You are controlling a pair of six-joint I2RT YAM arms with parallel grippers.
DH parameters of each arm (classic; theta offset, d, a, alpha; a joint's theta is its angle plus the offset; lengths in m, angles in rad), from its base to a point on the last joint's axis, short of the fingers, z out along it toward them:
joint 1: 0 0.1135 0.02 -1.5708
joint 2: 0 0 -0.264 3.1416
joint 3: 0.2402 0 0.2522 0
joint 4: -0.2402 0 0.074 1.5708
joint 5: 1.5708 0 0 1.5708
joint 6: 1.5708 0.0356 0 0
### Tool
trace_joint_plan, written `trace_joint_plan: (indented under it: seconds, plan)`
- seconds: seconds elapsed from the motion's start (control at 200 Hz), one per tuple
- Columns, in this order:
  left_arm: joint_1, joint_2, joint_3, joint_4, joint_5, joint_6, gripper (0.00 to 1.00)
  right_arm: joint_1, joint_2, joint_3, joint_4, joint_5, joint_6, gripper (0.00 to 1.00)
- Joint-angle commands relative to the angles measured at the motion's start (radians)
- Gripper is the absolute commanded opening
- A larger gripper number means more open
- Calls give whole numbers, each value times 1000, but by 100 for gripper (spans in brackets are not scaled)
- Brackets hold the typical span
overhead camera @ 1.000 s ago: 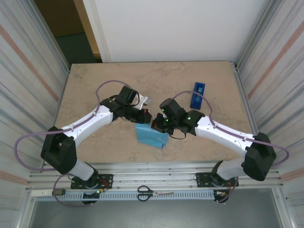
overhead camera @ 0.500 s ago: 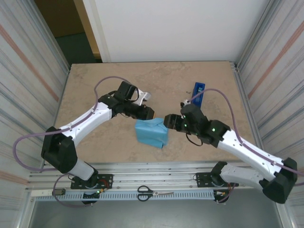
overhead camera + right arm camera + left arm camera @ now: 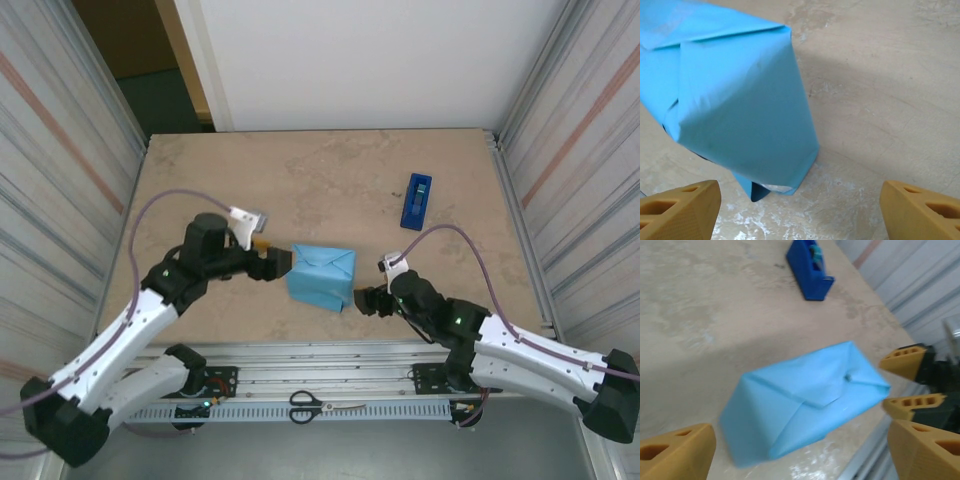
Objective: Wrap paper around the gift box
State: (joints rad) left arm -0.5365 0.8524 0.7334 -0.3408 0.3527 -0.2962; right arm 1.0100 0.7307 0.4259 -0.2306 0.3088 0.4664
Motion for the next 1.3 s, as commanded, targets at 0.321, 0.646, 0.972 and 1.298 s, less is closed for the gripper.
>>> trace_joint_plan:
  seconds: [0.321,0.646,0.972,1.298]
  plan:
    - [-4,-41,-238,212,-11,88,95,59,160,-30,302,-20,-180,91]
    - [11,257,-102,282,3,-14,86,-218,351,44,443,-340,-102,85]
    - [103,587,149,281,87,-101,72,-458,600,232,404,-622,-110,77]
    - [212,506,118,227,50,-101,70,-573,626,363,258,-524,-160,84]
